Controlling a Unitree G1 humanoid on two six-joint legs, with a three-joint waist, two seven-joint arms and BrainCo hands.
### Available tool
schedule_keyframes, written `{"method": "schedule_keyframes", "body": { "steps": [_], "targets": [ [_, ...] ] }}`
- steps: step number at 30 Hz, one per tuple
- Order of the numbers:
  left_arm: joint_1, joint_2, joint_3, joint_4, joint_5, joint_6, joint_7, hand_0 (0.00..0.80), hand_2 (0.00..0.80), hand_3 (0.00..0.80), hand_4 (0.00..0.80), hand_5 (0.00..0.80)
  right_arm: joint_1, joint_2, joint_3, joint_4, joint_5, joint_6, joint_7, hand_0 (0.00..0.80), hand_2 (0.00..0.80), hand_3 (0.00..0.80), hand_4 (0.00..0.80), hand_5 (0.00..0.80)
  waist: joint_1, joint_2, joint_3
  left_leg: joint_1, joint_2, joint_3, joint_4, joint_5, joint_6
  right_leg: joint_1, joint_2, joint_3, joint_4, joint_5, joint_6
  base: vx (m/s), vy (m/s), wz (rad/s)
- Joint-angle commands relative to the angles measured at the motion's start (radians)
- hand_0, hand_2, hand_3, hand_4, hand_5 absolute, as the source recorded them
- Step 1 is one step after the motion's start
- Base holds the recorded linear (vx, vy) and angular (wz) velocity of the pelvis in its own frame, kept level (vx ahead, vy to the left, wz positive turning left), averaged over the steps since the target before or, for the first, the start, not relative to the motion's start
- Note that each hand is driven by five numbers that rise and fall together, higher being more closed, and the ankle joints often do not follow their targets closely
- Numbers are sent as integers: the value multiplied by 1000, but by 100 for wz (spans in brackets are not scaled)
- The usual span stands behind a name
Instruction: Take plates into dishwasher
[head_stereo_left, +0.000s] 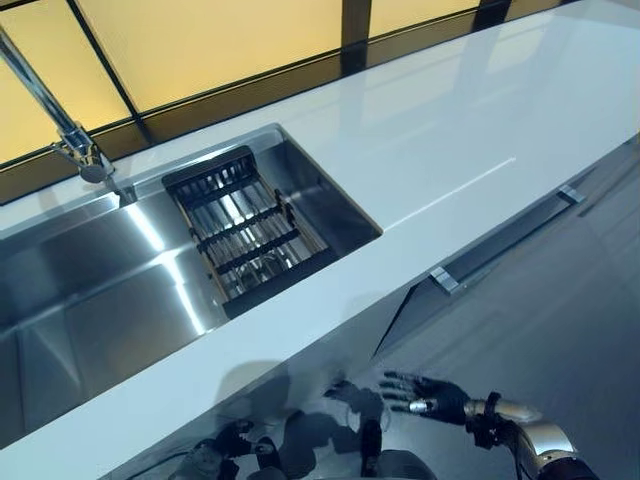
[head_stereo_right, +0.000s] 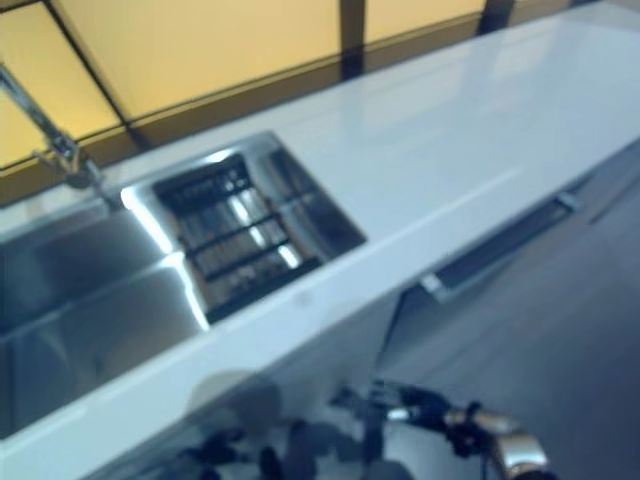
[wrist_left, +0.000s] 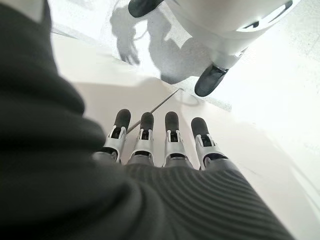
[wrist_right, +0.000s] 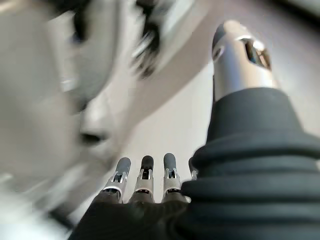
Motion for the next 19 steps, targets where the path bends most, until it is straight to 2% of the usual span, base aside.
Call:
{"method": "schedule_keyframes", "body": {
  "steps": [1,5,10,16,19],
  "targets": [
    [-110,88,-12,1,43,-1,19,0,0,0,0,0,-75,5,-9,99,-147,-47,-221,0,0,0,0,0,4,-77,39,64,-46,33,24,-61,17,38,-16,61,5,-86,55,0,0,0],
    [-128,64,-37,16,34,37,48,0,0,0,0,0,-118,30,50,234,-400,-81,-424,0,0,0,0,0,25,-73,41,58,-48,5,36,-68,21,46,-11,61,5,-89,48,10,-38,2],
    [-135,40,-51,55,-6,55,77,0,0,0,0,0,-185,83,115,354,-481,-52,-548,0,0,0,0,0,65,-65,37,36,-57,-47,72,-80,25,51,-10,58,12,-100,31,1,-33,19],
    [-114,15,-24,95,-49,53,95,0,0,0,0,0,-219,131,142,473,-540,-36,-595,0,0,0,0,0,118,-50,35,-5,-56,-109,113,-49,15,68,-2,44,14,-114,15,-2,-32,26],
    [-103,12,-10,90,-36,48,87,0,0,0,0,0,-215,142,144,499,-531,-31,-572,0,0,0,0,0,141,-45,44,-35,-62,-109,131,-44,15,88,-3,18,20,-125,10,4,-27,42]
  ]
}}
